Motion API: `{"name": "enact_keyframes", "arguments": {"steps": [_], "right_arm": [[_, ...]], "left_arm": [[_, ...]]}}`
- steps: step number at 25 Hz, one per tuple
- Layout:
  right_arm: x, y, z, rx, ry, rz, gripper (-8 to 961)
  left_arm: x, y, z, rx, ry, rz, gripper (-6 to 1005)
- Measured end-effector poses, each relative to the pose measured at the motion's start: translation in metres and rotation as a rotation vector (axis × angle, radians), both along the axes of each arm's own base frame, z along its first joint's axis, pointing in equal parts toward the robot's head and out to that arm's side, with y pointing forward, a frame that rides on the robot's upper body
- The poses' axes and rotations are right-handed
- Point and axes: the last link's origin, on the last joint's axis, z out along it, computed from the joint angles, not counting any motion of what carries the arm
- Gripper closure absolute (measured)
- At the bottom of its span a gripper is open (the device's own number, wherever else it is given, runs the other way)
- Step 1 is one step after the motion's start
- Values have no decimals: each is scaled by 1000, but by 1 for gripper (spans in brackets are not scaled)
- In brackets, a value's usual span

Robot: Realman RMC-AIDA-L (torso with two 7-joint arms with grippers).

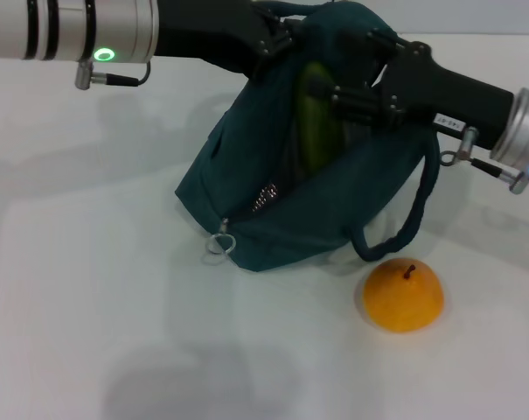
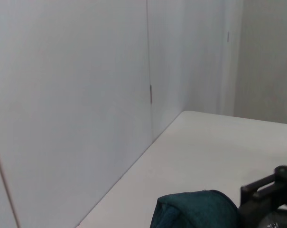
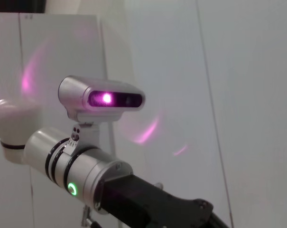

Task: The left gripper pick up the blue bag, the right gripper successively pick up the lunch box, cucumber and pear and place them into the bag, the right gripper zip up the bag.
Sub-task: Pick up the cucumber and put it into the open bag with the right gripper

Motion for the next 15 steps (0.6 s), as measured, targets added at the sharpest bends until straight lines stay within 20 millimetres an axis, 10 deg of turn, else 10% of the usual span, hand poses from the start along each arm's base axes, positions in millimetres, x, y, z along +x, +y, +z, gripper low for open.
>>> {"name": "enact_keyframes", "arguments": {"steps": [3, 5, 15], "right_arm": [[5, -6, 8, 29, 10, 13, 291], [8, -13, 14, 56, 21, 38, 109], [76, -90, 34, 163, 26, 63, 80]], "left_arm": [[-2, 1, -1, 5, -2, 13, 956], [-3, 2, -1, 9, -4, 19, 956], [-19, 7, -10, 19, -30, 98, 956]]}}
